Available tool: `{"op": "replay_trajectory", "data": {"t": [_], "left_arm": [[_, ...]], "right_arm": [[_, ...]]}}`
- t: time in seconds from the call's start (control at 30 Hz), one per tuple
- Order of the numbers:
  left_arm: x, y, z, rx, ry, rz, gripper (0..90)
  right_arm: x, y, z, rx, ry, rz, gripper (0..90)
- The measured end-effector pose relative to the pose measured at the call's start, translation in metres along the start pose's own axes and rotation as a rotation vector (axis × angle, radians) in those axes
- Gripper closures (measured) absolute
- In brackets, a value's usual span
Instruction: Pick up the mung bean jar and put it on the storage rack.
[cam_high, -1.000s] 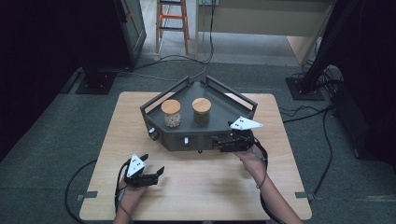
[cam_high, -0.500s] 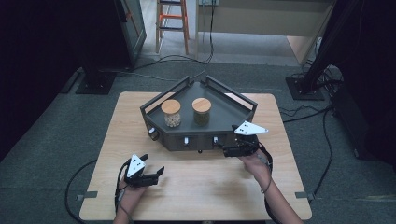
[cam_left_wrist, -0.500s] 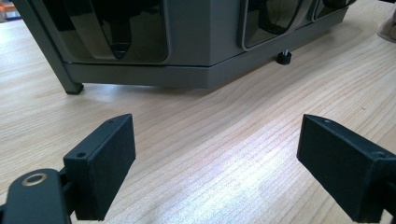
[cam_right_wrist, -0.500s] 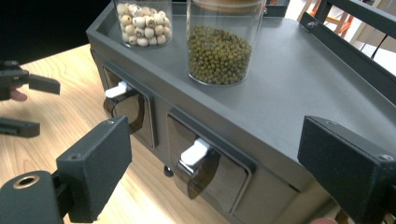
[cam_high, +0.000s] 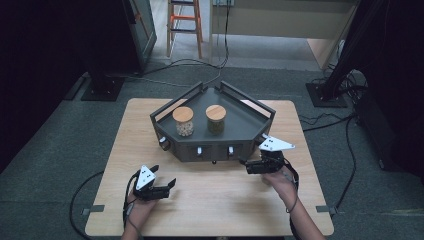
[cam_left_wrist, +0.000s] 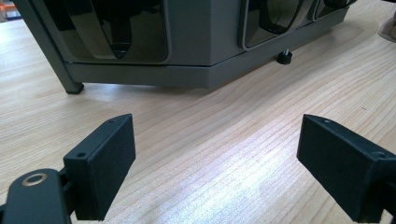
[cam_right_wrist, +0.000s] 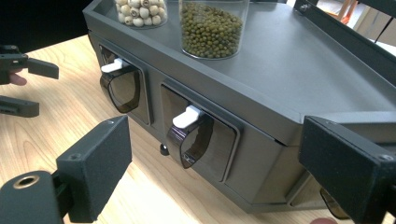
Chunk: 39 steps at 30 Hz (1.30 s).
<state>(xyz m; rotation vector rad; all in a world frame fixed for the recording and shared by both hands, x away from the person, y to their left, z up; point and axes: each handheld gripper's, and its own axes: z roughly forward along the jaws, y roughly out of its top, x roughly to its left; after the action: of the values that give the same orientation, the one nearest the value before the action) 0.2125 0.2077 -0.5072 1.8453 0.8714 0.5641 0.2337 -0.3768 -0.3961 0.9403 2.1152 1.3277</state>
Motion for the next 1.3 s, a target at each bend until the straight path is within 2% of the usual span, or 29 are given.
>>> {"op": "replay_trajectory", "data": {"t": [0.3, 0.47, 0.87, 1.3], "left_arm": [[0.0, 0.0, 0.0, -0.001, 0.0, 0.0, 11.5], [0.0, 0.0, 0.0, 0.0, 0.001, 0.002, 11.5], [0.0, 0.0, 0.0, -0.002, 0.003, -0.002, 11.5], [0.0, -0.001, 0.0, -0.004, 0.003, -0.005, 11.5]], "right_arm": [[-0.002, -0.006, -0.006, 0.0, -0.017, -0.006, 9.6], [-0.008, -0.012, -0.009, -0.01, -0.007, 0.024, 9.6], [-0.009, -0.021, -0.016, 0.01, -0.041, 0.011, 9.6], [-0.012, -0.034, -0.026, 0.008, -0.076, 0.032, 9.6]]}}
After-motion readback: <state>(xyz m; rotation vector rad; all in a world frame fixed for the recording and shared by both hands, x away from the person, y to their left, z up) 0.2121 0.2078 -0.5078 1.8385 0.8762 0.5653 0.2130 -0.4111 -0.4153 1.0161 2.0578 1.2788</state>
